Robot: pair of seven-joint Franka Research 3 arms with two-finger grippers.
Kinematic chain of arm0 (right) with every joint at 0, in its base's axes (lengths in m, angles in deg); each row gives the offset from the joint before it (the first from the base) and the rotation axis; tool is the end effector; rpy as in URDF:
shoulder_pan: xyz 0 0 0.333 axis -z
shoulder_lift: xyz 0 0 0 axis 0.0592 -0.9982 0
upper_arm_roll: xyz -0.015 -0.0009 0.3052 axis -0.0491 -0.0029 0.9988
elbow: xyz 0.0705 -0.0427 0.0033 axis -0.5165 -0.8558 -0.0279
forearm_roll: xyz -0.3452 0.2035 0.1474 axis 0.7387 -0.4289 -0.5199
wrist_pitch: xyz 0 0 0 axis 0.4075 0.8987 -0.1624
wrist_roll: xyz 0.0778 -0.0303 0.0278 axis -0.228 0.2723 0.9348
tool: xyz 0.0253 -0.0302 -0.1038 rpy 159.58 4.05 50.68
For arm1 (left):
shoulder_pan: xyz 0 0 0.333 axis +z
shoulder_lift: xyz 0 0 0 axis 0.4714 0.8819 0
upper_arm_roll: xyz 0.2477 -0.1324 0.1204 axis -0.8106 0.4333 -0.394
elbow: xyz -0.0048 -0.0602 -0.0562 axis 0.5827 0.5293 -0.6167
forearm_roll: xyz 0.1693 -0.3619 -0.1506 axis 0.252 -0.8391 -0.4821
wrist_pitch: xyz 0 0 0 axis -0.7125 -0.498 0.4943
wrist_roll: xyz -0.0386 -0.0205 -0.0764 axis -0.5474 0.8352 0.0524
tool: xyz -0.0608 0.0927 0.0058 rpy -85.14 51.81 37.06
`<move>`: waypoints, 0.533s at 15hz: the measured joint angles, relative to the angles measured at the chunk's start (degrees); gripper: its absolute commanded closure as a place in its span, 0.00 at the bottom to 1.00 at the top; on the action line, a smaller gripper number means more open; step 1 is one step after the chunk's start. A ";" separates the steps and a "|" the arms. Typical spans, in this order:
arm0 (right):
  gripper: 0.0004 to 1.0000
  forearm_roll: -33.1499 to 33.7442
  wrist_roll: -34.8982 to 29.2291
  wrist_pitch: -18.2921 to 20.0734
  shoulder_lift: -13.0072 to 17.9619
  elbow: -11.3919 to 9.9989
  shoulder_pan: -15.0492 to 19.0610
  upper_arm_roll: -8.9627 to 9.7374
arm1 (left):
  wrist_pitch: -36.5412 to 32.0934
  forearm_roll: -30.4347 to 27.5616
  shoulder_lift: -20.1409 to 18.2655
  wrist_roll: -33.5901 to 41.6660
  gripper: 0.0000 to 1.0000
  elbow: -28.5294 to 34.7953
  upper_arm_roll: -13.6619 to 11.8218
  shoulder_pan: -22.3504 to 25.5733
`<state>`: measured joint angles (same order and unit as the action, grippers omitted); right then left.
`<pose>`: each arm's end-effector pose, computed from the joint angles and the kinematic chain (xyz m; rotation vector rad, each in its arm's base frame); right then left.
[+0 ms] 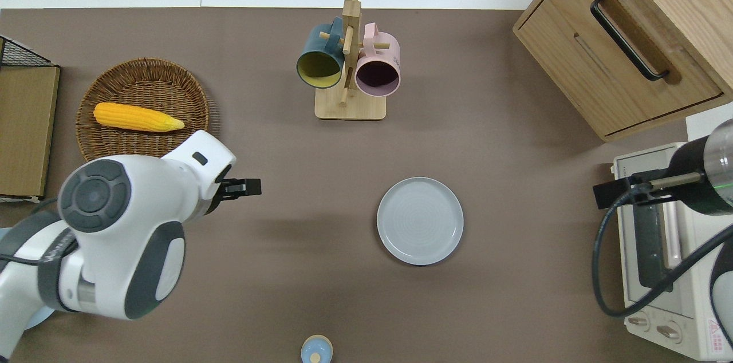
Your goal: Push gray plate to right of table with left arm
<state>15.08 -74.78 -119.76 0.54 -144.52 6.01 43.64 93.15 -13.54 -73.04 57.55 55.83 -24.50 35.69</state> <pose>0.5500 0.0603 0.6448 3.0825 0.1518 -0.1203 0.5489 -0.1021 0.4222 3.1061 0.0471 0.1491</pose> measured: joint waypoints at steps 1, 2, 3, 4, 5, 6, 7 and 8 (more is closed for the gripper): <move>0.00 0.00 0.00 0.00 0.00 0.00 0.00 0.00 | -2.29 0.00 -0.50 1.66 0.01 -1.27 -0.02 1.57; 0.00 0.00 0.00 0.00 0.00 0.00 0.00 0.00 | -4.99 0.00 -0.90 3.10 0.01 -3.22 -0.04 3.10; 0.00 0.00 0.00 0.00 0.00 0.00 0.00 0.00 | -8.73 0.00 -1.26 4.22 0.01 -6.45 -0.09 4.74; 0.00 0.00 0.00 0.00 0.00 0.00 0.00 0.00 | -11.02 0.00 -1.39 4.46 0.01 -8.71 -0.09 5.40; 0.00 0.00 0.00 0.00 0.00 0.00 0.00 0.00 | -13.84 0.00 -1.45 4.46 0.01 -11.57 -0.12 5.68; 0.00 0.00 0.00 0.00 0.00 0.00 0.00 0.00 | -16.25 0.00 -1.47 4.43 0.01 -13.68 -0.09 5.67; 0.00 0.00 0.00 0.00 0.00 0.00 0.00 0.00 | -18.54 0.00 -1.48 4.41 0.01 -15.26 -0.07 5.67; 0.00 0.00 0.00 0.00 0.00 0.00 0.00 0.00 | -20.75 0.00 -1.47 4.40 0.01 -16.96 0.04 5.67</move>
<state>15.08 -74.78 -119.76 0.54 -144.52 6.01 43.64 72.39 -13.54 -74.52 61.95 38.87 -24.46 41.36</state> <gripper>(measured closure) 0.004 0.004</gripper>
